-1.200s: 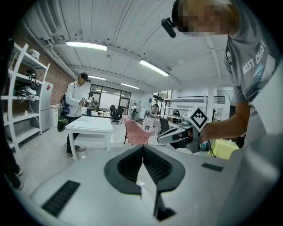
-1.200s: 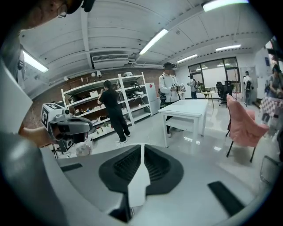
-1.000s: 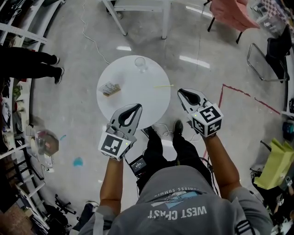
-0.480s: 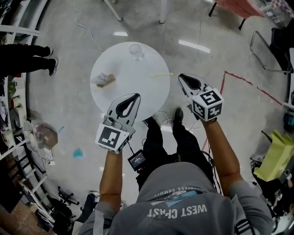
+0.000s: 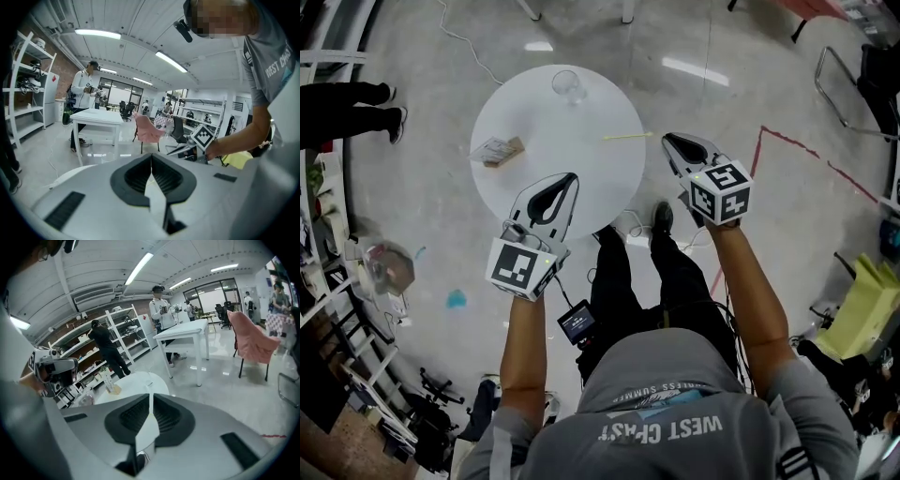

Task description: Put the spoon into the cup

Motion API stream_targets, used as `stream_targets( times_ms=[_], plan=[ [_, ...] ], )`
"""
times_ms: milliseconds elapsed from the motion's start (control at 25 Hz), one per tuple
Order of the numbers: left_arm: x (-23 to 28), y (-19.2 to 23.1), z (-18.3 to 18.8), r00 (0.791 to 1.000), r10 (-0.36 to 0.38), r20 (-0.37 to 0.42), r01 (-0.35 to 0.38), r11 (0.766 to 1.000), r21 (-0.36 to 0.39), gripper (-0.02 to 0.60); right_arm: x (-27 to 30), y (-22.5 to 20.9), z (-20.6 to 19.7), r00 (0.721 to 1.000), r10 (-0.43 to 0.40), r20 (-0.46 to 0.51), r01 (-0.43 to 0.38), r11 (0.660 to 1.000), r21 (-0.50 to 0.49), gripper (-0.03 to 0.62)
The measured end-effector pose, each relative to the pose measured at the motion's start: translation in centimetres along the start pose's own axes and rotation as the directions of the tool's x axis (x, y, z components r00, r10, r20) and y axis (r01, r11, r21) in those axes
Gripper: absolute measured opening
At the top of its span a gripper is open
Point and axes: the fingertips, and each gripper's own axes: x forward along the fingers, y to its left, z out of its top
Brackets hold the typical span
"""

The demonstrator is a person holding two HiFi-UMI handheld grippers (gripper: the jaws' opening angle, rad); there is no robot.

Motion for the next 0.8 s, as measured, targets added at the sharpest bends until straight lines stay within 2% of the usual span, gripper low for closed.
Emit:
stream_targets(
  times_ms=[200, 520, 800],
  plan=[
    [0.7, 0.6, -0.9, 1.000, 0.000, -0.020, 0.000, 1.000, 0.000, 0.008, 1.6, -1.2, -1.0, 1.000, 0.004, -0.015, -0.004, 0.999, 0.037, 0.012],
    [1.6, 1.3, -2.1, 0.999, 0.003, -0.036, -0.004, 1.000, -0.017, 0.008, 4.7, -3.1, -3.5, 0.999, 0.031, -0.038, -0.025, 0.988, 0.154, 0.066],
    [2.0, 1.4, -3.2, 0.998, 0.006, -0.056, -0.008, 0.999, -0.034, 0.008, 6.4, -4.5, -6.1, 0.996, 0.046, -0.071, -0.030, 0.976, 0.215, 0.098]
  ],
)
